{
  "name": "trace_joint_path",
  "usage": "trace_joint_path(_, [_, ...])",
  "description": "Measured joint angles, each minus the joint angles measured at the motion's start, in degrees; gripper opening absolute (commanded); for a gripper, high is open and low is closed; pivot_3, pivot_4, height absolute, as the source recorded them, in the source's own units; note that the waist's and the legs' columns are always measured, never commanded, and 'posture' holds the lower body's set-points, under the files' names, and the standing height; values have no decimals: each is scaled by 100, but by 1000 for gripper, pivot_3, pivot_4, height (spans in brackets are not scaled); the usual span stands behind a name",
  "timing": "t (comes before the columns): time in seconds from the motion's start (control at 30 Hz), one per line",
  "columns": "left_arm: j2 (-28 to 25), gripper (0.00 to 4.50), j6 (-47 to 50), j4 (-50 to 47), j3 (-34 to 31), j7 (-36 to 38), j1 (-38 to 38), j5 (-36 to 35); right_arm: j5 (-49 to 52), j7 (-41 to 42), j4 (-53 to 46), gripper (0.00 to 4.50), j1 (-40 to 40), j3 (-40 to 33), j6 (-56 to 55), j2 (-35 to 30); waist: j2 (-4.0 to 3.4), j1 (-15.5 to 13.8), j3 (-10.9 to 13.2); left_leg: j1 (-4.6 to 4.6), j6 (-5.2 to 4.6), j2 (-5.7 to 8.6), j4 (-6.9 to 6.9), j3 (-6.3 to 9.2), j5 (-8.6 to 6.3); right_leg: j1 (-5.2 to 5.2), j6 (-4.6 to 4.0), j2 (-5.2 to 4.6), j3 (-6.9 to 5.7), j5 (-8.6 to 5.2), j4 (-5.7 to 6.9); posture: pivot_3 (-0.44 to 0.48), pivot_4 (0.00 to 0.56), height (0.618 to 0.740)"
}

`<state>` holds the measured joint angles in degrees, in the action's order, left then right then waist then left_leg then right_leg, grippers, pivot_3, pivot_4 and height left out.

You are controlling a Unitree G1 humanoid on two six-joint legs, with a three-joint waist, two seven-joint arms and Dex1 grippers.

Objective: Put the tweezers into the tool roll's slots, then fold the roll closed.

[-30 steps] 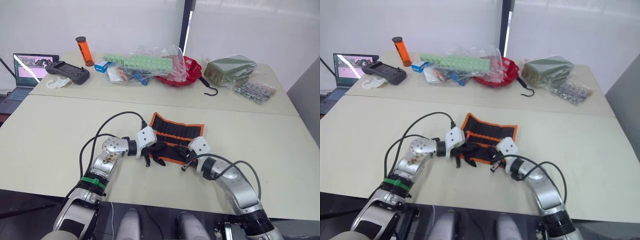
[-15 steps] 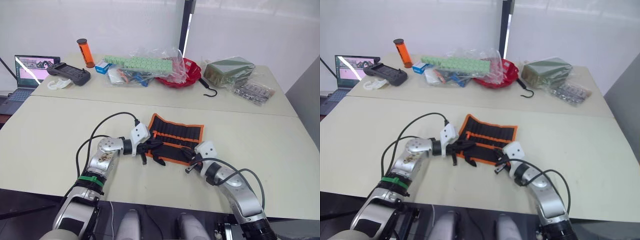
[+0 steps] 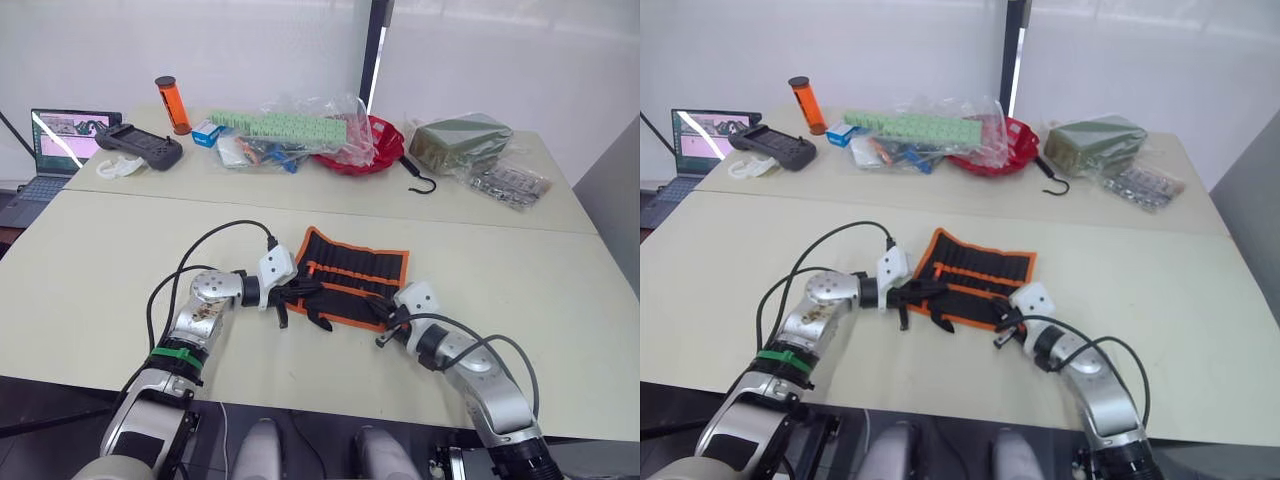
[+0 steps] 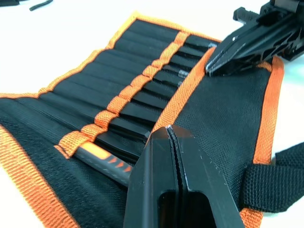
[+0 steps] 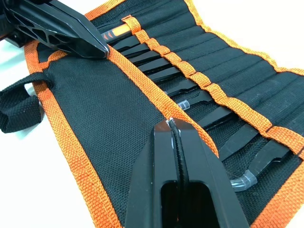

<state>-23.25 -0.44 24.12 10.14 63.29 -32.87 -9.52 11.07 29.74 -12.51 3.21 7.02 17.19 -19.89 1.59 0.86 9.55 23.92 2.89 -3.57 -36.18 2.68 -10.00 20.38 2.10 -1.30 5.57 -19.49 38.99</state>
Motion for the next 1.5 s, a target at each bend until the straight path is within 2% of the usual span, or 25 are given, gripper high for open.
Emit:
trace_joint_path(0.13, [-284,29,447,-673,-355,34,-168,-308,156,120,-419,0,54,-97,109,-76,-1,19,0,19,0,1,10,6,0,19,0,1,0,0,-3,0,150,738])
trace_joint_path(0.23, [-330,29,698,-1185,-365,59,-25,-431,151,205,-508,0,179,23,233,-61,-1,39,0,18,0,1,21,6,0,20,0,1,1,0,-7,0,150,738])
trace_joint_path(0.47, [-242,29,1174,-2148,322,-19,862,-281,77,273,-251,0,298,556,306,160,-2,27,1,26,0,5,20,16,0,23,-1,1,1,0,-9,0,150,738])
trace_joint_path(0.57, [-188,29,1189,-2129,437,-288,936,-40,91,283,-93,0,299,584,348,225,-3,17,2,26,-2,7,18,15,3,23,0,0,2,0,-12,0,150,738])
trace_joint_path(0.73, [16,29,967,-1435,384,-727,899,127,-104,109,138,0,371,563,174,239,-3,20,1,21,-3,7,19,16,3,20,0,1,1,0,-11,0,150,738])
trace_joint_path(0.93, [-20,29,813,-1329,368,-738,897,126,-302,-234,296,0,148,252,-368,240,-3,21,1,18,-3,7,19,15,4,15,0,1,3,0,-11,0,150,738])
trace_joint_path(1.17, [-41,29,783,-1287,352,-726,901,109,-301,-228,320,0,2,112,-577,189,-4,28,1,5,-3,7,20,14,4,4,0,1,4,0,-11,0,150,738])
trace_joint_path(1.33, [-41,29,853,-1291,263,-623,906,-47,-281,-137,324,0,39,101,-590,120,-3,31,1,6,-3,7,20,14,4,5,0,1,4,-1,-11,0,150,738])
trace_joint_path(1.5, [-102,29,1168,-1644,-110,-454,924,-601,168,46,-85,0,23,-264,-398,-33,-6,25,4,28,-3,7,19,16,4,21,0,-1,3,-1,-12,0,150,738])
